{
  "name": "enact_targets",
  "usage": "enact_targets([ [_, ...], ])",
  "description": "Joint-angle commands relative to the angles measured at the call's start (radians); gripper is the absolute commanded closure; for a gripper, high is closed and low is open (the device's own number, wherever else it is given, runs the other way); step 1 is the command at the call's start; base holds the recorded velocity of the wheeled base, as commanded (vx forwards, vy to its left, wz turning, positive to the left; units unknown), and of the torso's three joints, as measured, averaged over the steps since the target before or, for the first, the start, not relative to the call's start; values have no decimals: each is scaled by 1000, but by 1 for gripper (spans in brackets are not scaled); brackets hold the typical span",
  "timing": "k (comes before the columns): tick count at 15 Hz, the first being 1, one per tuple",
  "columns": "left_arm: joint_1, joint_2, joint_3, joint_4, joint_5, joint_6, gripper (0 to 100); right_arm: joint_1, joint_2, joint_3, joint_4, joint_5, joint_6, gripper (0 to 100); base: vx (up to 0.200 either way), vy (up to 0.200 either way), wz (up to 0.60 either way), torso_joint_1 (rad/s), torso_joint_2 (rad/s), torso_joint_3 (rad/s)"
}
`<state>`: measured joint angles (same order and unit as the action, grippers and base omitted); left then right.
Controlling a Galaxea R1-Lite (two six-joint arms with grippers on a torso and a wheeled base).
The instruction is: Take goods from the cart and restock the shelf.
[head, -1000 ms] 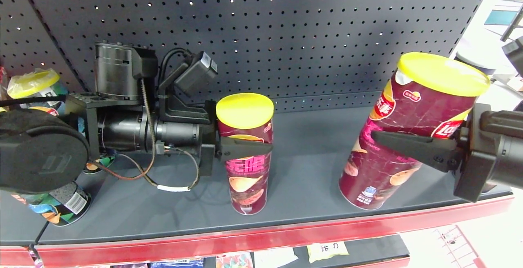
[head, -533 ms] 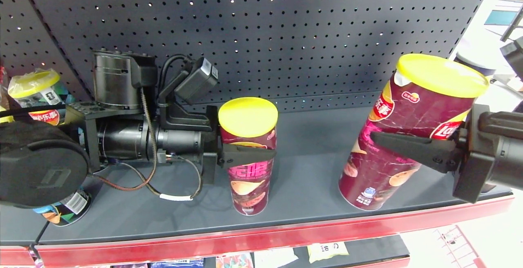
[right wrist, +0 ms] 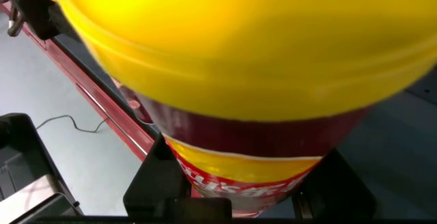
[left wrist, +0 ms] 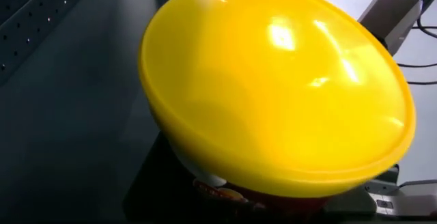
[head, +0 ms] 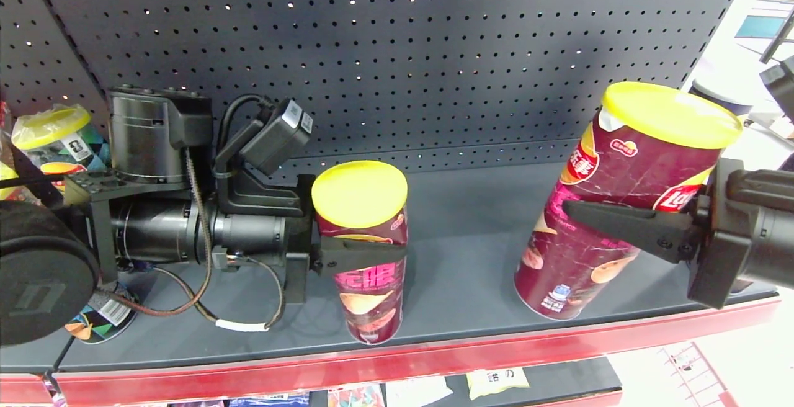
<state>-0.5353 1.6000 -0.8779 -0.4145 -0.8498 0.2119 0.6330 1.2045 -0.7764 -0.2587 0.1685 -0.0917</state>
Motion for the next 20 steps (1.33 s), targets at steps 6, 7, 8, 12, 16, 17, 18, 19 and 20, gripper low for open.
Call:
enact_targets([
  [6,0,-18,11,2,1,0,100,1,3,-1,-1,0,0,100,0,0,0,0,0,0],
  [7,1,-18,19,2,1,0,0,1,6,-3,-1,0,0,100,0,0,0,0,0,0],
  [8,1,-18,25,2,1,0,0,1,9,-4,-1,0,0,100,0,0,0,0,0,0],
  [12,1,-22,27,2,8,0,0,2,37,-24,1,2,-2,100,0,0,0,0,0,0],
  [16,5,-87,106,3,25,-17,0,4,152,-129,-1,3,-2,100,0,0,0,0,0,0],
  [17,6,-97,122,3,25,-19,0,5,167,-139,-1,3,-3,100,0,0,0,0,0,0],
  [18,26,-129,165,3,31,-28,0,10,219,-172,-4,5,-6,100,0,0,0,0,0,0],
  [19,37,-147,185,3,32,-28,0,11,254,-198,-4,5,-6,100,0,0,0,0,0,0],
  [20,51,-166,208,2,32,-28,0,10,290,-225,-4,5,-6,100,0,0,0,0,0,0],
])
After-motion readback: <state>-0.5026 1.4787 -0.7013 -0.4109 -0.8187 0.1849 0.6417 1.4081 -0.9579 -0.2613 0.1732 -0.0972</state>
